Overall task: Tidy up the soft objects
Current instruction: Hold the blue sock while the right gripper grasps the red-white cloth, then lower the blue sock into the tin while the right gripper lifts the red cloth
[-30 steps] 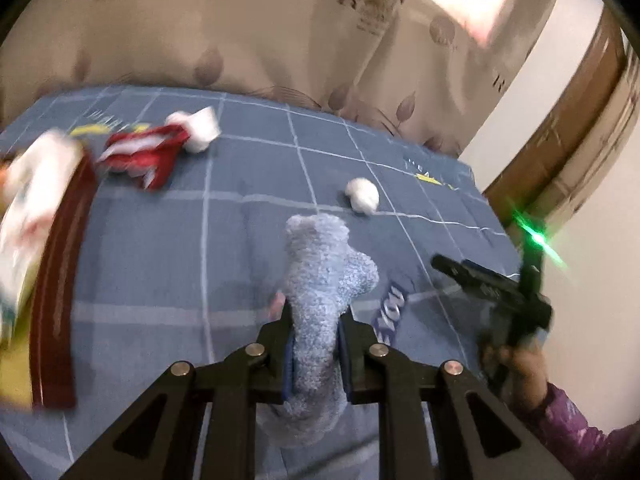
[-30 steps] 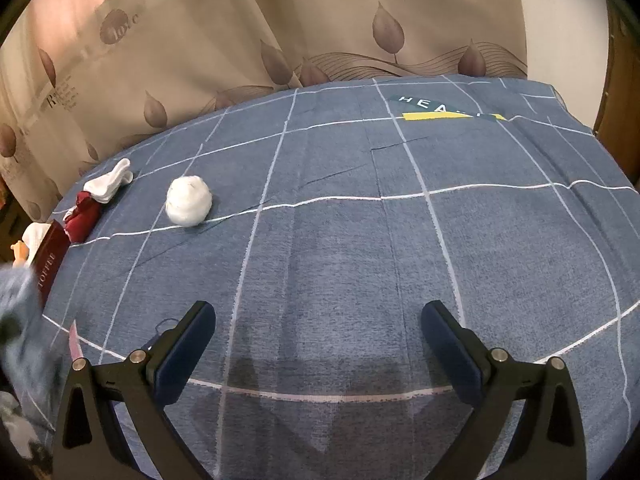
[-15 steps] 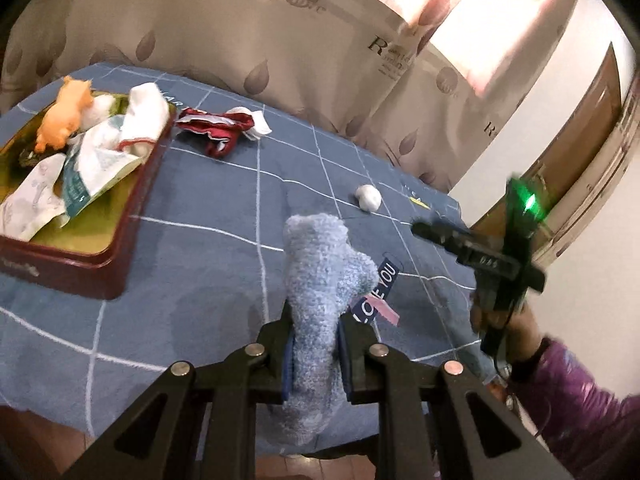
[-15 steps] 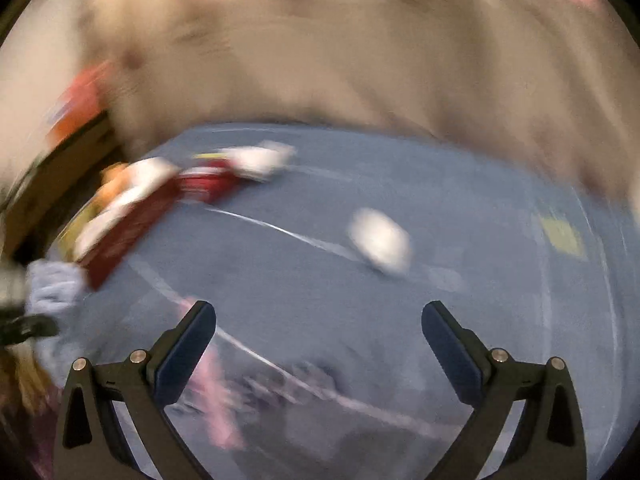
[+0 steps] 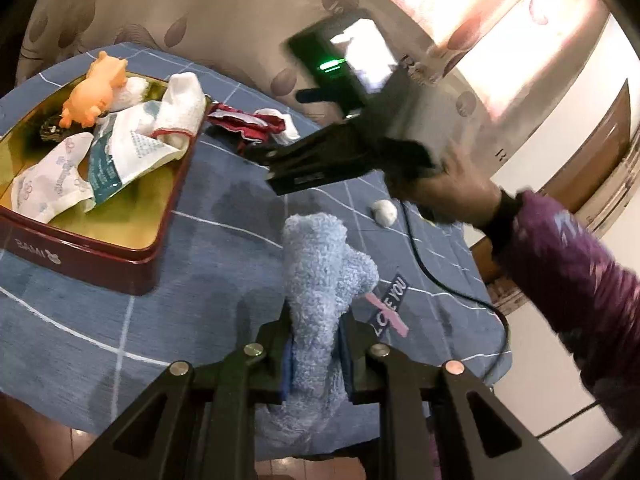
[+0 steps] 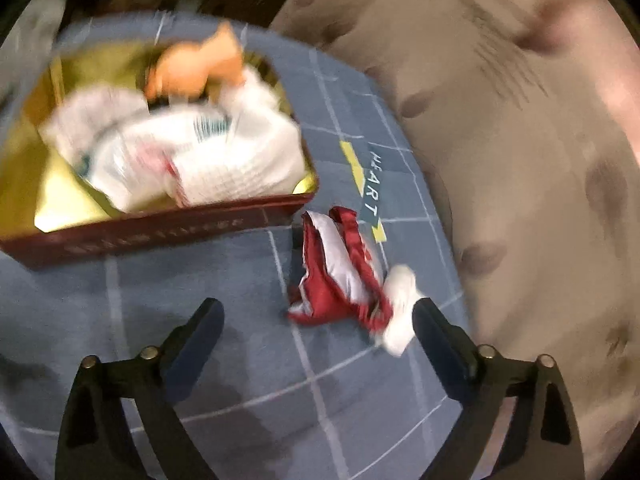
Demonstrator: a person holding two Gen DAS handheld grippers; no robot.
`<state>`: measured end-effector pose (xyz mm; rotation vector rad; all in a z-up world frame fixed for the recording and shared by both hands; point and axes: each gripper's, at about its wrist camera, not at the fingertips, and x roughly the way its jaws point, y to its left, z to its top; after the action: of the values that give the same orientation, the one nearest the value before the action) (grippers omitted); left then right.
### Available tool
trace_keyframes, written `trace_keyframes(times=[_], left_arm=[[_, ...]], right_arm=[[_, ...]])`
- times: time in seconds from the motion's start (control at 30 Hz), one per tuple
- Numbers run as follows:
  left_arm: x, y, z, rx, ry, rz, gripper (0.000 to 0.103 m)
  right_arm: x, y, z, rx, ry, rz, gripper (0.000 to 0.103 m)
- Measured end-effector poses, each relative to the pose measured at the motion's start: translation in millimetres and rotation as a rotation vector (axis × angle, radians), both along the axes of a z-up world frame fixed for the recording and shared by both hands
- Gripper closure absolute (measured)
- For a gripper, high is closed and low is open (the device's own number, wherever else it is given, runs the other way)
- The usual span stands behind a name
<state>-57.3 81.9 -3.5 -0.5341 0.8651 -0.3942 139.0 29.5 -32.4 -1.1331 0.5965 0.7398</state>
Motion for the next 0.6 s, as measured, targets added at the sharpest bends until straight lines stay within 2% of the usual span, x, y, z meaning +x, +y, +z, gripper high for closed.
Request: trace_keyframes(times=[0.07,0.1,0.17,0.23,0.27,0.33,0.4,0.43,0.5,0.6], left_arm=[[-1.2,3.2,-1.9,-0.007,0.01,0.007,0.084],[-1.1,5.0,-2.5,-0.017,0.012,0.01,0.084],[-1.2,5.7,-2.0,-0.028,0.009,0.008,0.084],[-2.5,2.7,-1.0,-0.002,0.003,0.002,0.084],[-2.8,0.7,-0.9,0.003,0.001,-0.007,0.084],[-2.5,-2.3,-1.6,0.004,0.001,-0.02,0.084],[-1.2,-4.3,-3.3,0.01,0.005,-0.024,0.084],[-0.8,-4.2,-3.9,0.01,0.008,-0.021,0.084],[-1.2,-3.0,-5.7,0.007,0.016,-0.015,0.084],[1.3,-2.1,-10.1,-0.001,0.034,0.001,0.084]], right_arm=[[7.1,9.3,-13.2,-0.051,-0.04,0.024,0.012],[12.8,13.5,-18.5,-0.071,-0.055,0.023,0.016],[27.1,22.1,-24.8,-0.083,-0.045,0.011,0.022],[44.8,29.3,-25.7,-0.085,-0.016,-0.022,0.025],[51.7,31.4,-26.0,-0.086,0.001,-0.032,0.03],[71.8,34.2,-28.5,-0.097,0.092,-0.07,0.043],[83.4,33.5,-35.8,-0.133,0.143,-0.106,0.08],[85.2,31.8,-37.5,-0.148,0.128,-0.123,0.086],[83.4,24.3,-29.2,-0.115,0.118,-0.131,0.087],[82.2,-2.4,-2.9,0.016,0.152,-0.2,0.088]])
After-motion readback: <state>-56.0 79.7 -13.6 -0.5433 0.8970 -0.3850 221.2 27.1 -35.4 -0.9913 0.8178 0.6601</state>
